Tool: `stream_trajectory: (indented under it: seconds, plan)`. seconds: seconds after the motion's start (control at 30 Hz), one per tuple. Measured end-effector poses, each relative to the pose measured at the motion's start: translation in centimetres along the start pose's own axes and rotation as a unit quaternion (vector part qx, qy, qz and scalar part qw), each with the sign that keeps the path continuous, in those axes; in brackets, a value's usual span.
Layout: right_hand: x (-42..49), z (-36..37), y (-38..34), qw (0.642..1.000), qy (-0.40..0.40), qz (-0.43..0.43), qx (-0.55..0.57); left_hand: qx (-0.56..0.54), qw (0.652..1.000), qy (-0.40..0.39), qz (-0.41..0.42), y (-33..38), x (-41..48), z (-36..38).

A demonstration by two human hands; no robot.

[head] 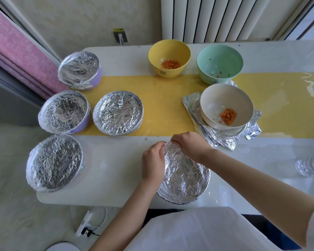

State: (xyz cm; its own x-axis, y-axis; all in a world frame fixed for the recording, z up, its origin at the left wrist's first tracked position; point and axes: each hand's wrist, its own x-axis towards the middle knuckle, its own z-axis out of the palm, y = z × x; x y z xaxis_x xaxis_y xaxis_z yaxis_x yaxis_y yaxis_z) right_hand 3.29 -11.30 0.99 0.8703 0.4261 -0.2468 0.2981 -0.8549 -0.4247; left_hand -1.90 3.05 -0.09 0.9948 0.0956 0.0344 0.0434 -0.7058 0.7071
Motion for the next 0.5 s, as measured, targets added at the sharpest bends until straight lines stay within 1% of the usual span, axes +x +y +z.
stream_trajectory:
  seconds: [0.1,0.23,0.33,0.43,0.5]
  plan:
    - [0.1,0.2,0.1,1.0,0.002,-0.006,-0.013,-0.01,1.0,-0.002,-0.008,0.0,-0.1,-0.2]
    - [0.2,0.5,0.3,1.0,-0.003,-0.007,0.016,-0.039,0.999,-0.024,-0.022,-0.1,-0.1,-0.4]
    - [0.1,0.1,0.4,1.0,-0.012,-0.005,0.017,-0.028,0.999,-0.021,-0.03,-0.5,-0.7,-0.6]
    - [0.1,-0.2,-0.3,0.999,-0.011,-0.036,0.035,-0.013,0.999,-0.015,-0.051,-0.7,-0.9,-0.7]
    - [0.3,-0.3,-0.8,0.997,-0.03,-0.052,0.039,-0.013,0.998,-0.013,-0.06,-0.6,-0.8,-0.7]
